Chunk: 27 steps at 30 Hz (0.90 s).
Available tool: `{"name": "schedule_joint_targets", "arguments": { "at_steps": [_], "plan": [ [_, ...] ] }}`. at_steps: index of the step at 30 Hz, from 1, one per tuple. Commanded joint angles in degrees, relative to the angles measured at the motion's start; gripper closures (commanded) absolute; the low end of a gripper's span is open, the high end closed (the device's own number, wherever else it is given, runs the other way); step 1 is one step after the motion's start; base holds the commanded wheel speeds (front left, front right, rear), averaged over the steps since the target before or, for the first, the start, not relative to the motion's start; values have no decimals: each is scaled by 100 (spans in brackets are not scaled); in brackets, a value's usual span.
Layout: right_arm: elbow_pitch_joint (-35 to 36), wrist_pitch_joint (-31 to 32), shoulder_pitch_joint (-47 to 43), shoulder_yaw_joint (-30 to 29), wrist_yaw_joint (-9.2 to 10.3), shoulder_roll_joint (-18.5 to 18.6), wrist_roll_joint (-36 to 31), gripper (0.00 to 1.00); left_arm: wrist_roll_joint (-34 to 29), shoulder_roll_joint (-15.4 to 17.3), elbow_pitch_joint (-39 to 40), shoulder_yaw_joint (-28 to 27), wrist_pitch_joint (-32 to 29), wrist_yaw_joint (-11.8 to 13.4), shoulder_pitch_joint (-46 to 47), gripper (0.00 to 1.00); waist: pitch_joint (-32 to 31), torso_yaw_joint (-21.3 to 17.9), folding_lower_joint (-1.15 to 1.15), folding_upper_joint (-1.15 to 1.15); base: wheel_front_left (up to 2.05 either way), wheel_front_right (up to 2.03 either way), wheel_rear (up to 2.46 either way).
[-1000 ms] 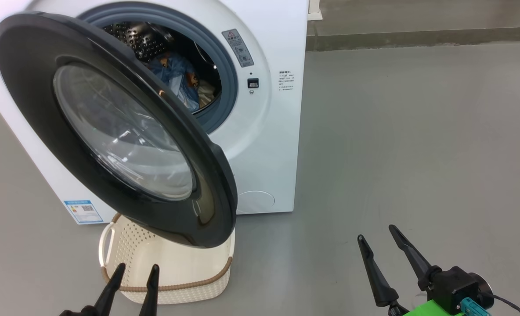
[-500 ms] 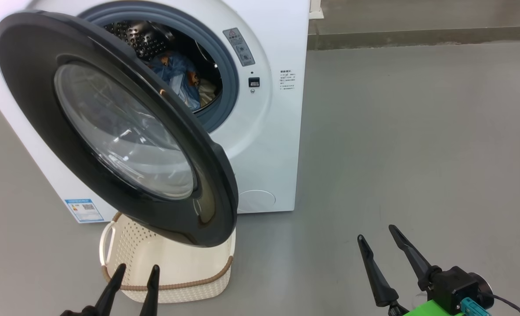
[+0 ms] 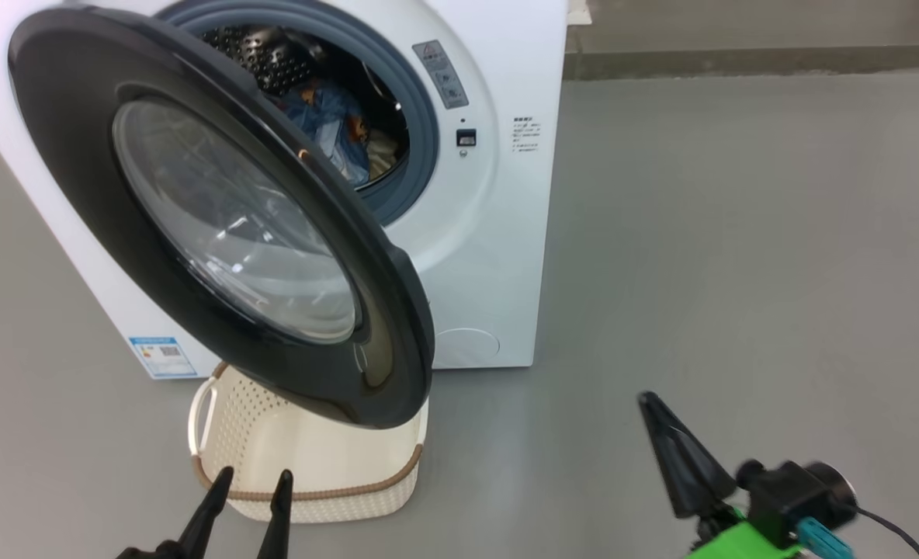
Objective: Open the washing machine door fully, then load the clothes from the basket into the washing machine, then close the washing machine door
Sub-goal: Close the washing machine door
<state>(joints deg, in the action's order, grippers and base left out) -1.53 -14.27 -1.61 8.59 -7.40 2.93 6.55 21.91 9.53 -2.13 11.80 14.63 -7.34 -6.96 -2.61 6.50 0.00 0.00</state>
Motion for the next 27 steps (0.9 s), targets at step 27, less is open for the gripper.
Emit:
{"name": "schedule_joint_targets", "arguments": {
  "at_steps": [27],
  "plan": [
    [-951,-73,2962,2850,-9,963,731,100,-11,-232,1,236,37,-14,1115,0,1290,1252,0,0,0,0,0]
  ]
}}
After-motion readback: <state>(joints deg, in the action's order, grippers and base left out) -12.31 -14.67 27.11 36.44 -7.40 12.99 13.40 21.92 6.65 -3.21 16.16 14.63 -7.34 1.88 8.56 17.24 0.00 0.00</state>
